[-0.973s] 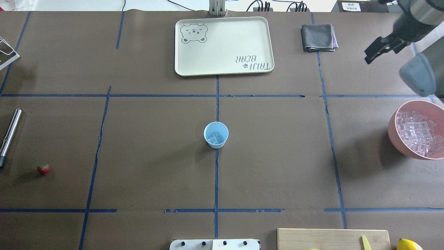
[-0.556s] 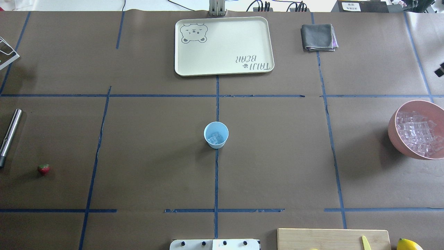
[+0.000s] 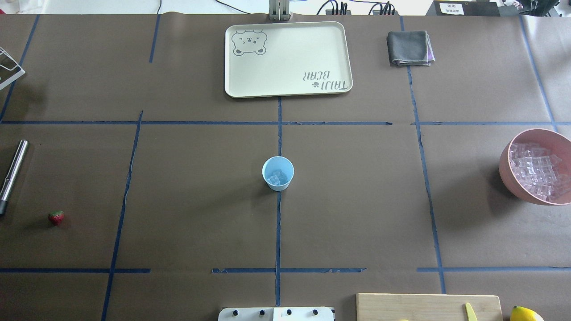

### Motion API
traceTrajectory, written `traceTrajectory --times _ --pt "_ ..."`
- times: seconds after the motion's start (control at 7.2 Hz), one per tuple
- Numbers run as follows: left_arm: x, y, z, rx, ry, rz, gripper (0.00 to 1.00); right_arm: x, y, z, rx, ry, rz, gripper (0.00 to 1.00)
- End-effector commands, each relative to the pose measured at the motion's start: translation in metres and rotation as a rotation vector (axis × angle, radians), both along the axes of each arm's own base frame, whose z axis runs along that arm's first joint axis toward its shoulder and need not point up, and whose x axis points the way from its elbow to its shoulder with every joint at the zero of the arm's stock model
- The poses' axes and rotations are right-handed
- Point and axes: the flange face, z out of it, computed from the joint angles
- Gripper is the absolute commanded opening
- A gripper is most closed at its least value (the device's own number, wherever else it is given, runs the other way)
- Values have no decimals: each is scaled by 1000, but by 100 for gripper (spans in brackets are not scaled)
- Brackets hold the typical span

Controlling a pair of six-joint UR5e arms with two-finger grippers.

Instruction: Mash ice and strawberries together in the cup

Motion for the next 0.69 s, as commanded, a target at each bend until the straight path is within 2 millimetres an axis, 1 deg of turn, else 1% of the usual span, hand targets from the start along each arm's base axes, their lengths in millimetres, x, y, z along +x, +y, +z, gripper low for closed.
traceTrajectory --times 0.0,0.14,0.28,0.42,0.56 --pt "80 29 -10 -62 19 -25 100 2 3 -5 -21 0 39 99" --pt "104 55 12 -41 6 -25 100 2 3 -6 -20 -1 39 99" --pt "124 74 18 -48 34 -61 100 2 3 -6 -20 1 39 99" --pt "145 97 28 -60 39 -69 100 2 3 -6 -20 1 39 99" --pt "158 112 39 -62 22 -74 100 2 4 -5 -21 0 39 99"
